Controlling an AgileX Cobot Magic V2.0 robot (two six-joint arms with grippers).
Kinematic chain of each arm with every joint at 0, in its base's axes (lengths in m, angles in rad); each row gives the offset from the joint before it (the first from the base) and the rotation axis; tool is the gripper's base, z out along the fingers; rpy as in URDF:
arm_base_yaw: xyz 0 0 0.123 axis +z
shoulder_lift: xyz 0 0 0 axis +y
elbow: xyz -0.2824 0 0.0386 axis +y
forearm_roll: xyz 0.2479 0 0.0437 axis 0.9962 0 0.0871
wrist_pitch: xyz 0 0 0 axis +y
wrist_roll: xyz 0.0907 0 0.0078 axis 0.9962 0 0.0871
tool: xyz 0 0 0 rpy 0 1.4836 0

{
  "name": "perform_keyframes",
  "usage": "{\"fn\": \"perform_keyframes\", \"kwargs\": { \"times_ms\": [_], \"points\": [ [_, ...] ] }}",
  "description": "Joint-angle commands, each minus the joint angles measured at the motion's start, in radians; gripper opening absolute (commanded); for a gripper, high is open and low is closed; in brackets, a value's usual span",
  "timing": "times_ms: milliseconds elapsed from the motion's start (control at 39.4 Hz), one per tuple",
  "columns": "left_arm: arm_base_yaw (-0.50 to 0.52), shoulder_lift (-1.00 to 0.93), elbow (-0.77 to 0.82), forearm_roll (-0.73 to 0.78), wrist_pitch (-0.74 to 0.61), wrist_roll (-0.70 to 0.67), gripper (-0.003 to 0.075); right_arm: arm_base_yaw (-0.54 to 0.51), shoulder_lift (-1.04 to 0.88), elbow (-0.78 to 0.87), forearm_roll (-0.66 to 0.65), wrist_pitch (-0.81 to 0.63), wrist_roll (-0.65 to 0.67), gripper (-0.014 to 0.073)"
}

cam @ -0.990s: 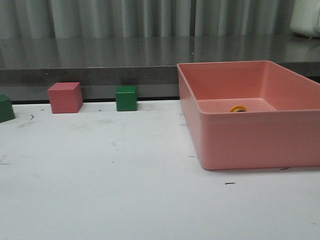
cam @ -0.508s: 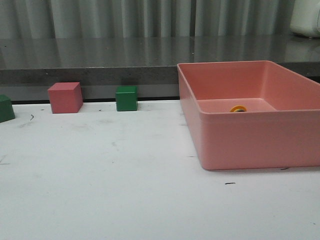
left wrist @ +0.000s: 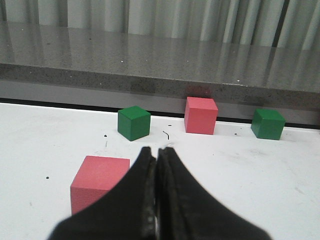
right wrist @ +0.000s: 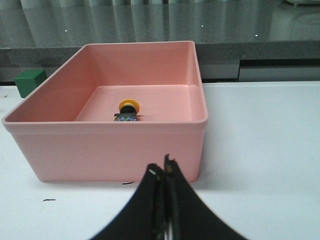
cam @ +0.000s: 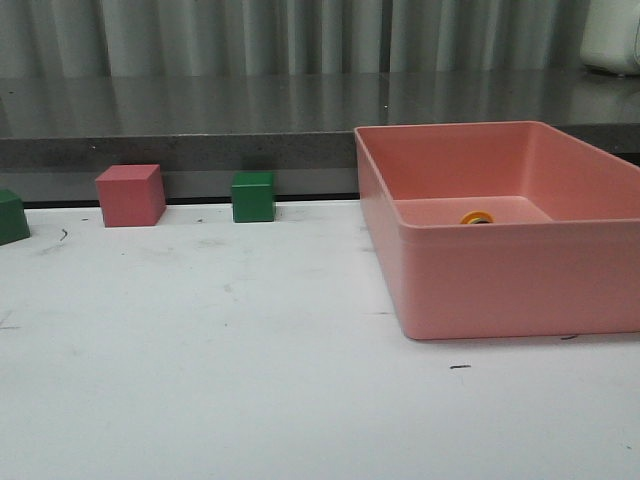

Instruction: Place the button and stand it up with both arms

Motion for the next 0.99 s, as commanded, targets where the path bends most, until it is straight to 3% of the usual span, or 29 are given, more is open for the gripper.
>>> {"fn": "perform_keyframes", "kwargs": {
  "times_ms": [0,254,432,609,787,965],
  "points": [
    [0.001,-0.023,0.009,-0.009,-0.093,-0.004,-0.0020,-0.006,-0.019,-0.005,0.006,-0.074,-0.004,-0.0062],
    [0.001,-0.023,-0.007,0.025,-0.295,-0.002,-0.0020,-0.006,-0.019,-0.030,0.014,-0.097,-0.003,-0.0062],
    [0.001,0.014,-0.166,0.027,-0.184,-0.002,-0.0020,-0.006,-0.006,-0.174,0.014,-0.020,-0.003,-0.0060],
    [0.001,0.165,-0.319,0.027,-0.092,-0.002,-0.0020,-0.006,0.158,-0.374,0.014,0.131,-0.002,-0.0060],
    [0.001,0.330,-0.376,0.027,-0.103,-0.002,-0.0020,-0.006,0.415,-0.521,0.014,0.169,-0.002,-0.0060],
    [-0.005,0.371,-0.381,0.027,-0.106,-0.002,-0.0019,-0.006,0.521,-0.570,0.014,0.187,-0.002,-0.0060]
  ]
}}
